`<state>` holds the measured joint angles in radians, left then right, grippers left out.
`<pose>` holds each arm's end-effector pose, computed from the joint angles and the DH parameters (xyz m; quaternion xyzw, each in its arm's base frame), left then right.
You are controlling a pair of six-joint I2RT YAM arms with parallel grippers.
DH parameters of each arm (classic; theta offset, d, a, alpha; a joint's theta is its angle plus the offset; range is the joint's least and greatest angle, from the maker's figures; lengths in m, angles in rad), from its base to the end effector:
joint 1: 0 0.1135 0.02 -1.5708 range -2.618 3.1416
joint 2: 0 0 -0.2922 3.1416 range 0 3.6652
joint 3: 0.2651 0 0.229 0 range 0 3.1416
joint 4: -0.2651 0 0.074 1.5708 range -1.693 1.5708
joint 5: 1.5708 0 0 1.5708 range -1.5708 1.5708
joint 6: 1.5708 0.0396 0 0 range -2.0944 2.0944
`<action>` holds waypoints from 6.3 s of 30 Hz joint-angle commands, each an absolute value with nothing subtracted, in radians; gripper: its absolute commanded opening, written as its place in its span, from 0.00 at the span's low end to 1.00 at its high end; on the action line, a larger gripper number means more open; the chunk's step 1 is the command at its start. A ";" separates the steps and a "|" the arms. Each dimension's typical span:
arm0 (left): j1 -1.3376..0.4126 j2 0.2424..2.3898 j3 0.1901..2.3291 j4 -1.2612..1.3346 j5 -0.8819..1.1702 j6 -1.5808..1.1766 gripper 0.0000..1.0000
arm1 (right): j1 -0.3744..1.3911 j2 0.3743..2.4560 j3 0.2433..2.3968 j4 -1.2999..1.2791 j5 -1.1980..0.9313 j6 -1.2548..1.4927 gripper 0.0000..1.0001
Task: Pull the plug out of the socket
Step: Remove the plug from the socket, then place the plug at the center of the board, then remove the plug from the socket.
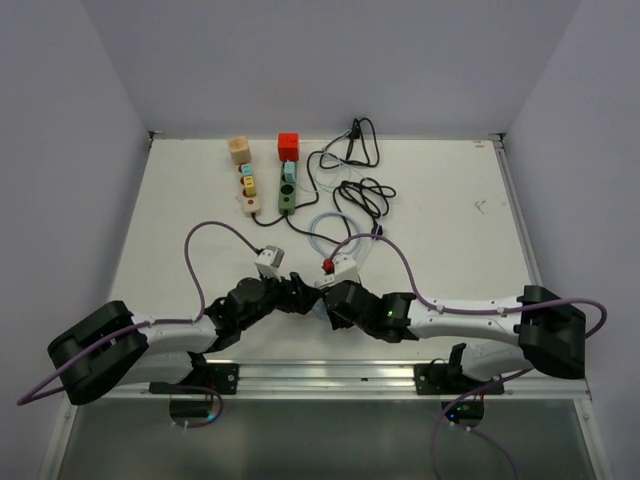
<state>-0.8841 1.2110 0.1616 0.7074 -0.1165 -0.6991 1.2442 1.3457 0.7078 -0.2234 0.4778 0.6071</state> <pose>0.1215 -0.1409 0.1872 0.0419 0.8153 -0.3760 0.4382 0.0940 0.2207 0.2321 -0.2073 0.8910 0.1362 0.3802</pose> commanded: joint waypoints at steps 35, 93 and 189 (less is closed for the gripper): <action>-0.885 1.289 0.124 0.491 -0.149 -0.637 0.87 | 1.181 1.187 0.624 -0.071 0.339 0.680 0.11; -0.884 1.052 0.685 0.002 -0.146 -0.425 1.00 | 0.469 1.647 1.143 -0.299 0.006 0.334 0.39; -0.881 0.790 0.695 -0.220 -0.320 -0.406 0.99 | 1.026 1.260 0.769 -0.167 0.361 0.592 0.00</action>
<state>-0.8841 0.8188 0.7734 -0.2554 -0.4358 -0.2718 1.0504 1.3376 0.7773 -0.2504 0.3676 0.5774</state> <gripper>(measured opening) 0.994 0.608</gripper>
